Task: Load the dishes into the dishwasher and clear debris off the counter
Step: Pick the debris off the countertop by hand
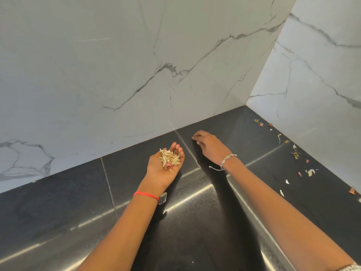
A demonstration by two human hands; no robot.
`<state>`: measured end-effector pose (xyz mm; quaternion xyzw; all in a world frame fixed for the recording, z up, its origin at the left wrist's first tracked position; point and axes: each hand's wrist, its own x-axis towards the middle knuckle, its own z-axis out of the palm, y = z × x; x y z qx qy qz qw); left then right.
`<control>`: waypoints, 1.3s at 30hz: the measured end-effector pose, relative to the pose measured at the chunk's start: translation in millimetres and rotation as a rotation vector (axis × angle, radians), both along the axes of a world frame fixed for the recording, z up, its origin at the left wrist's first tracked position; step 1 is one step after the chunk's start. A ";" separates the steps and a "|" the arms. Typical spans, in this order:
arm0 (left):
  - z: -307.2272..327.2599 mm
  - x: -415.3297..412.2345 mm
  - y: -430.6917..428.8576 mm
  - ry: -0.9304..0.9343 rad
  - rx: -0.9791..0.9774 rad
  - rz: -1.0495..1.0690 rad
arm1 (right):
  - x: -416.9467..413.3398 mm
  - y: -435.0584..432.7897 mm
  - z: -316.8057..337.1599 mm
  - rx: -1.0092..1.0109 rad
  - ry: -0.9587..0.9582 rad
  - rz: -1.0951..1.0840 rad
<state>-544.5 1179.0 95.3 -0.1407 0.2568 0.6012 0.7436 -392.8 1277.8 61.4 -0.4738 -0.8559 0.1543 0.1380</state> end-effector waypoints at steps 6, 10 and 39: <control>9.1 4.6 -12.6 -0.012 0.007 -0.009 | 38.9 -17.4 12.6 -0.194 -0.069 0.061; 18.9 12.3 -23.8 -0.024 0.017 -0.021 | 56.4 -39.7 15.9 -0.245 -0.128 0.053; 1.2 109.7 -48.2 0.113 0.021 -0.220 | 48.5 -161.9 86.7 -0.191 0.412 -0.329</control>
